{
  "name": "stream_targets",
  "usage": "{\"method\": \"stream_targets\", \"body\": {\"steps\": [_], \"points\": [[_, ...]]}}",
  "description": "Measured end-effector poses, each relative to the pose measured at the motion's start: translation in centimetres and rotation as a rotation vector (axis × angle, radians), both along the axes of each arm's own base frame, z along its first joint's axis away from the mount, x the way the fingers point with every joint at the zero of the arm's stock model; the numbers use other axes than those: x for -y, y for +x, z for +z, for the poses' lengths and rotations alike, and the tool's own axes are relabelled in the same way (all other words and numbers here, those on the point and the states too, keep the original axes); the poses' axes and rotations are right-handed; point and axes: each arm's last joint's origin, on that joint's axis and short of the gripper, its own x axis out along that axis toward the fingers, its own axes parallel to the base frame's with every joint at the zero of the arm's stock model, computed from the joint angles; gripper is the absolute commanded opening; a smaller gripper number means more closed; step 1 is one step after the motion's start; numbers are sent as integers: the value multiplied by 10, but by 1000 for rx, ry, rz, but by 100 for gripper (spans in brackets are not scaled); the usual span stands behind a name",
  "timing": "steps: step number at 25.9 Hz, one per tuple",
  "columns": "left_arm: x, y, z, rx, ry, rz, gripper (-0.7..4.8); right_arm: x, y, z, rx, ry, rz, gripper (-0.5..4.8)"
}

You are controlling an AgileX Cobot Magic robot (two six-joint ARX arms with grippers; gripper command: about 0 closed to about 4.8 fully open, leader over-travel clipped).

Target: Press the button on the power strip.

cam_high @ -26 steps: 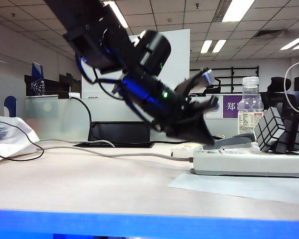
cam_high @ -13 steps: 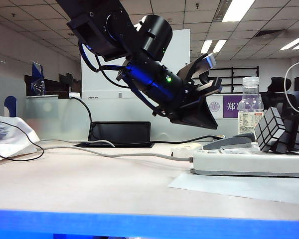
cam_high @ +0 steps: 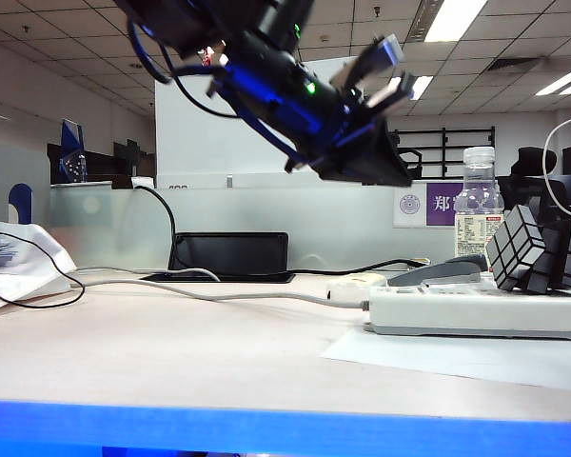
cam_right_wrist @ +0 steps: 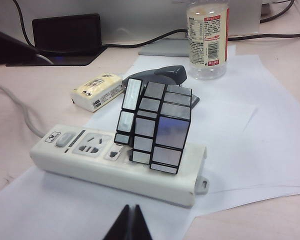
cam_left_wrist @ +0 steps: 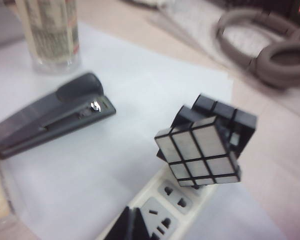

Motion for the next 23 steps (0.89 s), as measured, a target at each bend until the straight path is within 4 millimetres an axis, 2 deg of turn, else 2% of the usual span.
{"method": "stream_targets", "body": {"steps": [11,23], "points": [[-31,-35,23,49,-14,-5,-5,0,0,0,0,0,0,0],[-89,-94,34,150,-6,101,-5,0,0,0,0,0,0,0]]}}
